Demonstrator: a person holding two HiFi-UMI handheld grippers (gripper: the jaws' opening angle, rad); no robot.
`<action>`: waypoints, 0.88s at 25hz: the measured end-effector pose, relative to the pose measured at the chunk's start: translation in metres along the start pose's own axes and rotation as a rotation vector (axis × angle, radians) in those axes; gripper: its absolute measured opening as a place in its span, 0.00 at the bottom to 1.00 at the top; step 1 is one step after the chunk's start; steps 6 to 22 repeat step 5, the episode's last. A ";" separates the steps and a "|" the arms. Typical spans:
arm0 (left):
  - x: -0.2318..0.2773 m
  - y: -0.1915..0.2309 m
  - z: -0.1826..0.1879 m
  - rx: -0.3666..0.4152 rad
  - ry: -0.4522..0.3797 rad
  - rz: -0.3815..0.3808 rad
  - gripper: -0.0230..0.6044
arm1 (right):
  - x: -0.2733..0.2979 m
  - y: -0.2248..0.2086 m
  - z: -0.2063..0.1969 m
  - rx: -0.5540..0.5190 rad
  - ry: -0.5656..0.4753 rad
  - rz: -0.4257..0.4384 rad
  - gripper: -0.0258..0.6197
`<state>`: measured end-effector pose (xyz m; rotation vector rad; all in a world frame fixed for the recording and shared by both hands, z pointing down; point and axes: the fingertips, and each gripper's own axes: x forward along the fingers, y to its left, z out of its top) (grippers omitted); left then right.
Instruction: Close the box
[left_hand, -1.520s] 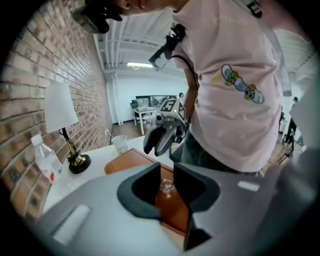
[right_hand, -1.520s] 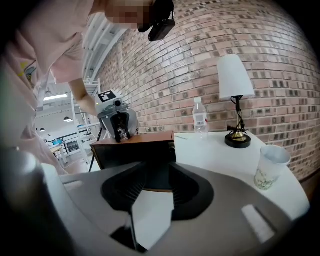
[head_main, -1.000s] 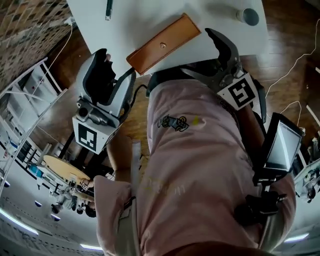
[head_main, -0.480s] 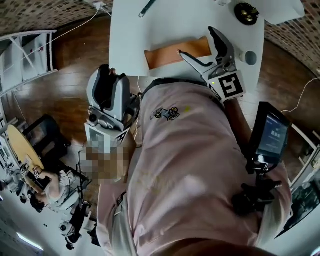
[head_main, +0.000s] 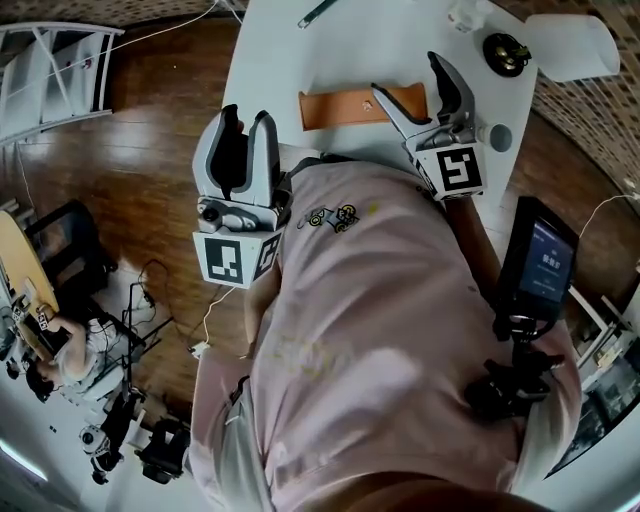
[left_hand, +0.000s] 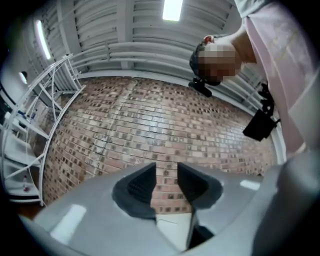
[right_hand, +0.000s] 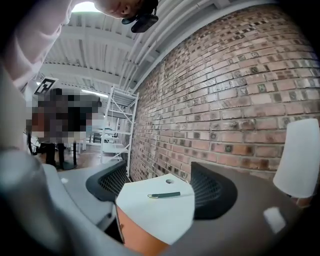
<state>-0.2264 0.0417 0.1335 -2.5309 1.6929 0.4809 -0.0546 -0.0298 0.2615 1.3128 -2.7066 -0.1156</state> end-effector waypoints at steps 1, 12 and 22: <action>0.001 0.000 -0.001 0.001 0.001 -0.003 0.25 | 0.001 0.001 0.001 0.002 0.001 0.000 0.67; 0.004 0.002 -0.004 -0.004 0.001 0.003 0.24 | 0.002 0.001 -0.003 -0.009 0.020 0.009 0.67; 0.004 0.002 -0.004 -0.004 0.001 0.003 0.24 | 0.002 0.001 -0.003 -0.009 0.020 0.009 0.67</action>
